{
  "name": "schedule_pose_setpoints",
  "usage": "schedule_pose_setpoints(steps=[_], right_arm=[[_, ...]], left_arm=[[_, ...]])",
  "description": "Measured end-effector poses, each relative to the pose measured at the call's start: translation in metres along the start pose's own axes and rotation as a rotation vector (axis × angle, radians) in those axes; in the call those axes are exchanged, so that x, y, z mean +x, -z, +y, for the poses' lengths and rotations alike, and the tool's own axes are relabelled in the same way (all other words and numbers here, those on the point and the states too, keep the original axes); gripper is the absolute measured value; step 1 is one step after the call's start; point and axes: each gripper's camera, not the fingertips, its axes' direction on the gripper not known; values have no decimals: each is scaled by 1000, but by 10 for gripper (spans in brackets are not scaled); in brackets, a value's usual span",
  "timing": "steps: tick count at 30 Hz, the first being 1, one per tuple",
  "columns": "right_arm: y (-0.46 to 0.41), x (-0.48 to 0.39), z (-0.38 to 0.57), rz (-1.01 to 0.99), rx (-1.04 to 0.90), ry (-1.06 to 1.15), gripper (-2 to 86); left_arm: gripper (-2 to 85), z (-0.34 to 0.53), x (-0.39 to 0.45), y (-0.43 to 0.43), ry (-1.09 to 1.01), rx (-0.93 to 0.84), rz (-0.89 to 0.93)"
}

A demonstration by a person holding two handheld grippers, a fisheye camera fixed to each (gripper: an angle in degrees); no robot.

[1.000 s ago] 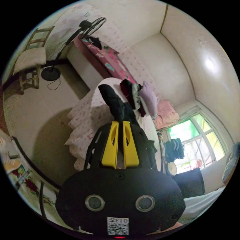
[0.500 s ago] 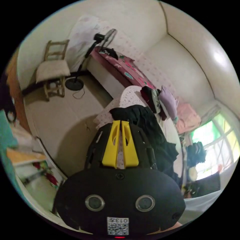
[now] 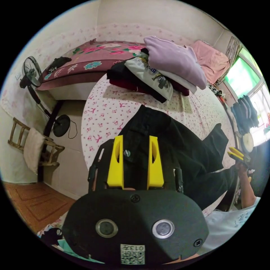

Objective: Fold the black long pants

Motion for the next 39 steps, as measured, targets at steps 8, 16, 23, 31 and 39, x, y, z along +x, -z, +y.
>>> schedule_pose_setpoints(steps=[8, 16, 23, 31, 39], right_arm=[[-66, -27, -45, 0, -160, 155, 146], [-49, -3, -40, -47, -147, 158, 24], [52, 57, -13, -7, 69, -11, 12], [254, 179, 124, 87, 602, -474, 9], [239, 216, 271, -5, 514, -870, 7]], left_arm=[[189, -46, 20, -65, -58, -145, 50], [151, -52, 49, -86, -225, -247, -78], [61, -31, 25, -34, -126, -92, 109], [56, 59, -35, 100, 51, 412, 293], [54, 158, -113, 109, 389, 597, 449]])
